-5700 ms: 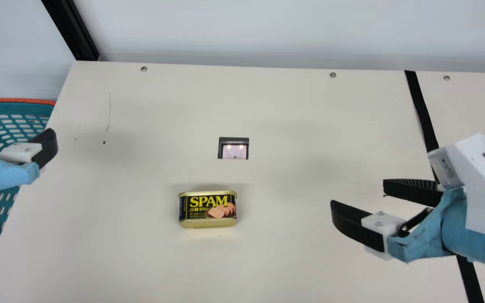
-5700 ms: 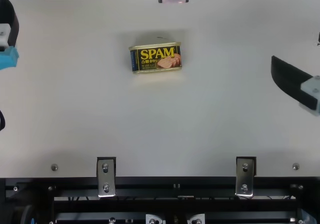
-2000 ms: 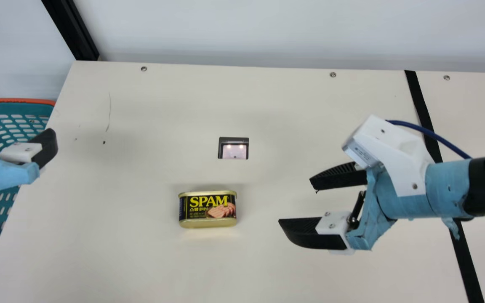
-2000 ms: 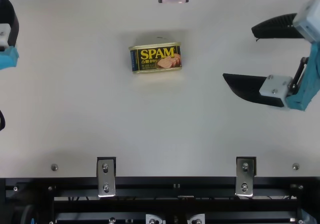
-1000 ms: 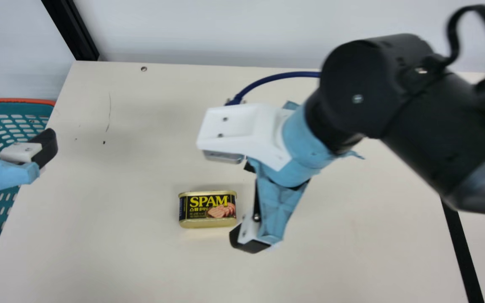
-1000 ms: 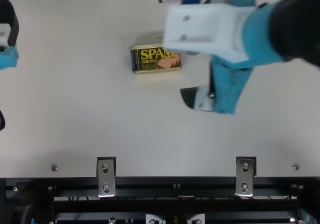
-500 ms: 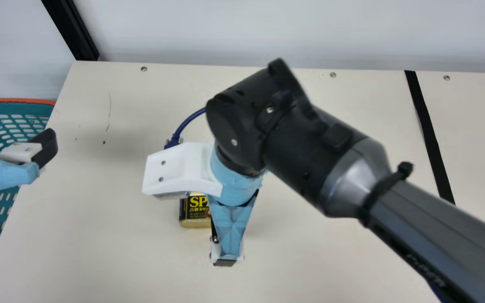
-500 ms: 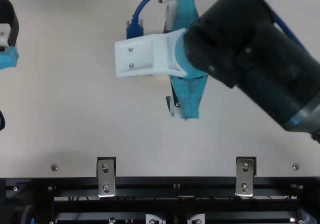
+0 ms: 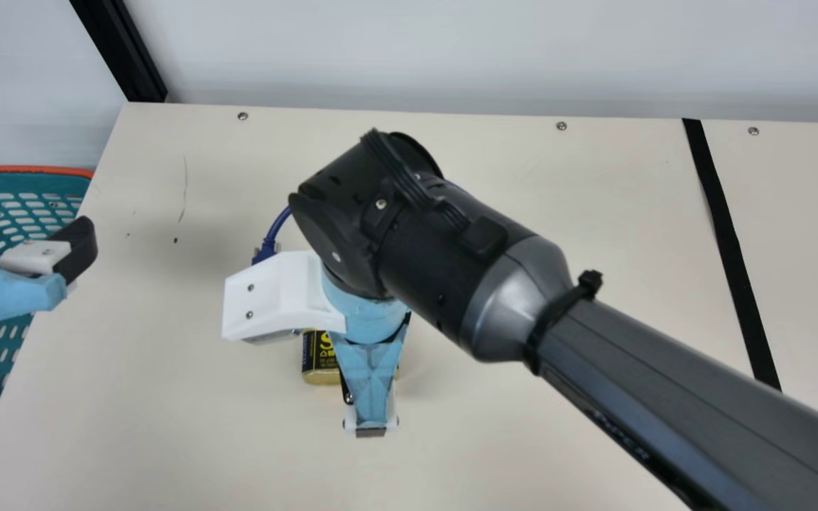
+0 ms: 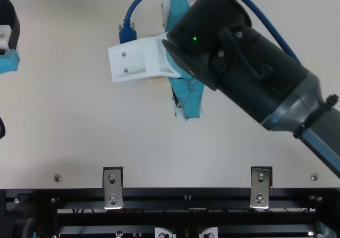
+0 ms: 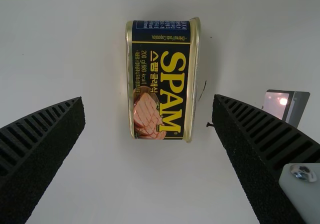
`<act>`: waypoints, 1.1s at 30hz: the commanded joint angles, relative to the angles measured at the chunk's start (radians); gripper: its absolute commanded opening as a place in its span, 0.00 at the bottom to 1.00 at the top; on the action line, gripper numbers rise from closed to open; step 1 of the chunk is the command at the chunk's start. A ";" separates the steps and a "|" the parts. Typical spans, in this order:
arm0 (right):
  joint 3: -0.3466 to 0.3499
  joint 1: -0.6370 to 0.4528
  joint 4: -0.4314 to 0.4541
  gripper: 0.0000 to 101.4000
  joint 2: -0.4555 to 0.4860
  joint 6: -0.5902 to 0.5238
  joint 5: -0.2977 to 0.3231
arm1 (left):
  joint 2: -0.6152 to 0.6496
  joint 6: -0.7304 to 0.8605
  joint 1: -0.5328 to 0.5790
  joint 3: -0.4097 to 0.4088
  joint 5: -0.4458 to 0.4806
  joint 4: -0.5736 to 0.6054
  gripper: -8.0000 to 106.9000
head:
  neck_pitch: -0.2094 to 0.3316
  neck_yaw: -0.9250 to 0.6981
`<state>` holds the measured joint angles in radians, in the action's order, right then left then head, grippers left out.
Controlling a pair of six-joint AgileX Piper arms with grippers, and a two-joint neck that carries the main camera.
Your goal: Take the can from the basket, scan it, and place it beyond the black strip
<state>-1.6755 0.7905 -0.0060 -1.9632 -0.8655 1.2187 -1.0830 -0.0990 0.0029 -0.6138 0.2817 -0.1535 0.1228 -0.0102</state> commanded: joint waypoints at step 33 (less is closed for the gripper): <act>-0.155 -0.061 -0.146 0.00 -0.099 0.064 0.001 | 0.000 0.000 0.000 0.000 0.000 0.000 0.85 | 0.010 0.004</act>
<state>-1.8197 0.7388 -0.1122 -2.0735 -0.8023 1.2232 -1.0830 -0.0990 0.0029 -0.6138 0.2817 -0.1535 0.1228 -0.0102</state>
